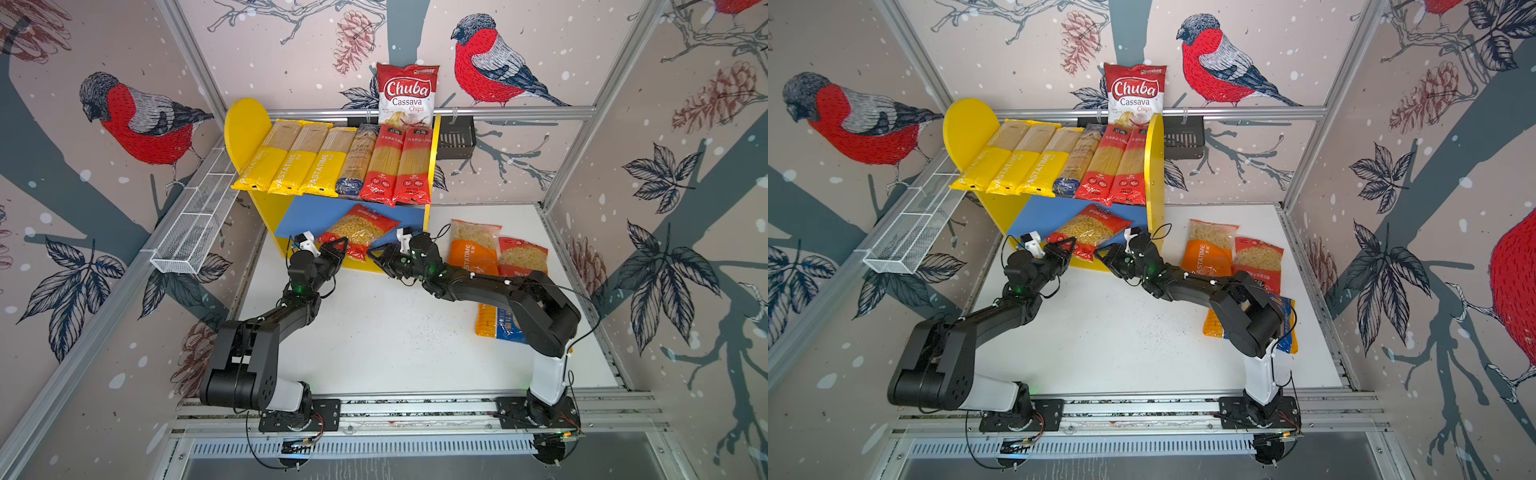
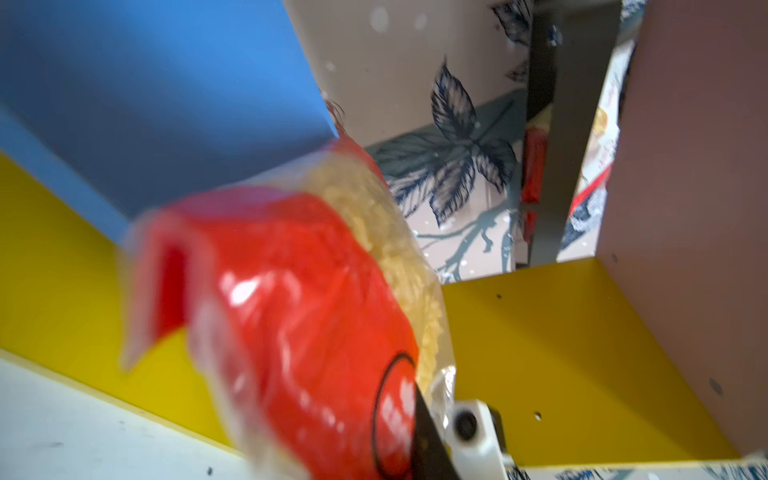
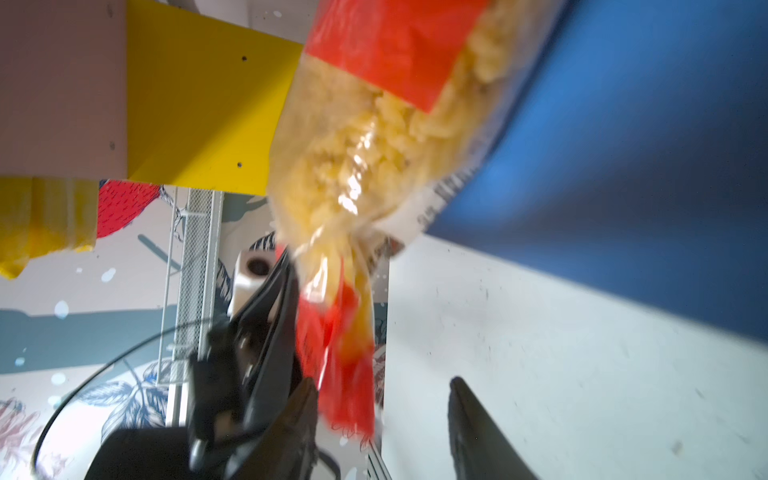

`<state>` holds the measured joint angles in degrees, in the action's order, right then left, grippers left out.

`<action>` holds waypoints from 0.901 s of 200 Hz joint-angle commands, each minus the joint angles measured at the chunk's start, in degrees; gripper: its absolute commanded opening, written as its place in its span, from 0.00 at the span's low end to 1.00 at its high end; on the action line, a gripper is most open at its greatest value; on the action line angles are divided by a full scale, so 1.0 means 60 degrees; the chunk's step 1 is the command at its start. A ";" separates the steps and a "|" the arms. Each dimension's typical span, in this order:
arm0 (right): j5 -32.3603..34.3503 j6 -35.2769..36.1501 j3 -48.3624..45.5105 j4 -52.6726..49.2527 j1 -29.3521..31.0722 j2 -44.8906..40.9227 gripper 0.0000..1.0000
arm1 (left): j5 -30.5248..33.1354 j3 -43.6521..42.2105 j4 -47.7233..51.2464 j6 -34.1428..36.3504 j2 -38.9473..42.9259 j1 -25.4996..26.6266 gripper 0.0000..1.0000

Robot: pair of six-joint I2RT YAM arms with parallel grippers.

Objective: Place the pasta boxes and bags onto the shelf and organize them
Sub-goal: 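Slide the bag deeper into the lower shelf with the left gripper while the right withdraws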

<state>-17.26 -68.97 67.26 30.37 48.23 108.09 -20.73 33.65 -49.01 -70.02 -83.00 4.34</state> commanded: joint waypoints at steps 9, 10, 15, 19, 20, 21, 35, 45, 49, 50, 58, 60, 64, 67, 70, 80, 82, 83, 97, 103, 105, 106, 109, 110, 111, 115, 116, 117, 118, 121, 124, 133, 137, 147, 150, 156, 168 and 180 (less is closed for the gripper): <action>-0.0193 0.1015 -0.0693 0.0206 0.0247 -0.0342 0.52 | 0.0391 0.0245 -0.0133 0.0478 -0.0067 -0.0370 0.12; -0.0196 0.1040 -0.0701 0.0165 0.0257 -0.0339 0.52 | 0.0407 0.0256 -0.0127 0.0493 -0.0060 -0.0393 0.12; -0.0207 0.1124 -0.0745 -0.0014 0.0279 -0.0364 0.52 | 0.0457 0.0252 -0.0083 0.0545 -0.0067 -0.0527 0.12; -0.0210 0.1182 -0.0803 -0.0121 0.0298 -0.0381 0.52 | 0.0503 0.0265 -0.0098 0.0585 -0.0068 -0.0636 0.11; -0.0205 0.1197 -0.0821 -0.0130 0.0297 -0.0394 0.52 | 0.0507 0.0265 -0.0103 0.0590 -0.0068 -0.0672 0.11; -0.0203 0.1204 -0.0845 -0.0142 0.0297 -0.0401 0.52 | 0.0516 0.0266 -0.0105 0.0600 -0.0068 -0.0698 0.11; -0.0160 0.1294 -0.1215 -0.0141 0.0338 -0.0595 0.52 | 0.0550 0.0328 -0.0074 0.0657 -0.0110 -0.1094 0.06; -0.0126 0.1367 -0.1431 -0.0088 0.0359 -0.0769 0.52 | 0.0591 0.0469 0.0027 0.0815 -0.0154 -0.1319 0.02; -0.0099 0.1443 -0.1504 -0.0103 0.0366 -0.0825 0.52 | 0.0646 0.0543 0.0121 0.0867 -0.0177 -0.1384 0.01; -0.0099 0.1459 -0.1516 -0.0107 0.0361 -0.0844 0.52 | 0.0659 0.0566 0.0139 0.0878 -0.0181 -0.1398 0.00; -0.0049 0.1603 -0.1584 -0.0198 0.0375 -0.0957 0.52 | 0.0769 0.0660 0.0137 0.0955 -0.0212 -0.1503 0.00; -0.0042 0.1643 -0.1597 -0.0228 0.0372 -0.0985 0.52 | 0.0806 0.0690 0.0122 0.0968 -0.0232 -0.1537 0.00; -0.0017 0.1721 -0.1619 -0.0286 0.0373 -0.1031 0.52 | 0.0904 0.0736 0.0113 0.0976 -0.0254 -0.1567 0.00; -0.0003 0.1772 -0.1637 -0.0319 0.0380 -0.1068 0.52 | 0.0968 0.0771 0.0118 0.0965 -0.0270 -0.1587 0.00; -0.0003 0.1822 -0.1644 -0.0347 0.0384 -0.1095 0.52 | 0.1061 0.0781 0.0095 0.0938 -0.0282 -0.1620 0.00; 0.0010 0.1961 -0.1674 -0.0413 0.0352 -0.1176 0.52 | 0.1397 0.0779 -0.0119 0.0850 -0.0315 -0.1660 0.00; 0.0017 0.1978 -0.1685 -0.0417 0.0347 -0.1186 0.53 | 0.1461 0.0775 -0.0150 0.0846 -0.0316 -0.1675 0.00; 0.0011 0.1983 -0.1687 -0.0418 0.0351 -0.1200 0.53 | 0.1491 0.0777 -0.0158 0.0845 -0.0317 -0.1675 0.00; 0.0005 0.2058 -0.1746 -0.0417 0.0328 -0.1279 0.53 | 0.2023 0.0780 -0.0194 0.0844 -0.0331 -0.1690 0.00; 0.0004 0.2097 -0.1761 -0.0418 0.0319 -0.1300 0.53 | 0.2216 0.0757 -0.0189 0.0805 -0.0331 -0.1699 0.00; -0.0006 0.2103 -0.1769 -0.0411 0.0310 -0.1312 0.53 | 0.2263 0.0751 -0.0183 0.0784 -0.0331 -0.1703 0.00; -0.0008 0.2104 -0.1773 -0.0414 0.0303 -0.1314 0.53 | 0.2273 0.0750 -0.0174 0.0777 -0.0331 -0.1719 0.00; -0.0030 0.2116 -0.1788 -0.0396 0.0296 -0.1327 0.53 | 0.2315 0.0755 -0.0156 0.0772 -0.0331 -0.1726 0.00; -0.0034 0.2118 -0.1797 -0.0392 0.0289 -0.1329 0.53 | 0.2321 0.0752 -0.0154 0.0772 -0.0324 -0.1737 0.00; -0.0029 0.2119 -0.1802 -0.0383 0.0286 -0.1337 0.53 | 0.2332 0.0751 -0.0145 0.0772 -0.0328 -0.1743 0.00; -0.0060 0.2114 -0.1840 -0.0349 0.0272 -0.1356 0.53 | 0.2386 0.0738 -0.0105 0.0771 -0.0317 -0.1793 0.00; -0.0064 0.2110 -0.1845 -0.0340 0.0270 -0.1358 0.53 | 0.2408 0.0729 -0.0099 0.0771 -0.0317 -0.1800 0.00; -0.0066 0.2115 -0.1855 -0.0335 0.0269 -0.1359 0.53 | 0.2434 0.0725 -0.0088 0.0779 -0.0310 -0.1818 0.00; -0.0067 0.2110 -0.1860 -0.0318 0.0261 -0.1360 0.53 | 0.2454 0.0715 -0.0076 0.0782 -0.0306 -0.1835 0.00; -0.0083 0.2119 -0.1885 -0.0309 0.0243 -0.1380 0.53 | 0.2523 0.0686 -0.0050 0.0808 -0.0271 -0.1876 0.00; -0.0096 0.2112 -0.1917 -0.0295 0.0217 -0.1403 0.53 | 0.2586 0.0646 -0.0029 0.0845 -0.0242 -0.1931 0.00; -0.0113 0.2131 -0.2012 -0.0239 0.0169 -0.1460 0.53 | 0.2726 0.0592 0.0126 0.0947 -0.0214 -0.2098 0.00; -0.0121 0.2134 -0.2070 -0.0210 0.0164 -0.1508 0.53 | 0.2758 0.0566 0.0193 0.1009 -0.0220 -0.2169 0.00; -0.0090 0.2163 -0.2186 -0.0201 0.0135 -0.1599 0.53 | 0.2672 0.0561 0.0309 0.1044 -0.0310 -0.2348 0.00; -0.0088 0.2164 -0.2215 -0.0188 0.0116 -0.1628 0.53 | 0.2634 0.0539 0.0272 0.1036 -0.0347 -0.2380 0.00; -0.0069 0.2178 -0.2305 -0.0155 0.0107 -0.1687 0.52 | 0.2567 0.0517 0.0197 0.1014 -0.0408 -0.2426 0.00; -0.0040 0.2213 -0.2426 -0.0125 0.0089 -0.1781 0.53 | 0.2522 0.0533 0.0151 0.0937 -0.0537 -0.2440 0.00; -0.0025 0.2233 -0.2511 -0.0125 0.0073 -0.1860 0.52 | 0.2348 0.0647 -0.0005 0.0879 -0.0739 -0.2441 0.00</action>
<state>-17.91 -56.93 53.06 27.86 48.71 98.00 -7.11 36.88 -46.13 -65.52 -85.97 -10.15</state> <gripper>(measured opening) 0.523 0.132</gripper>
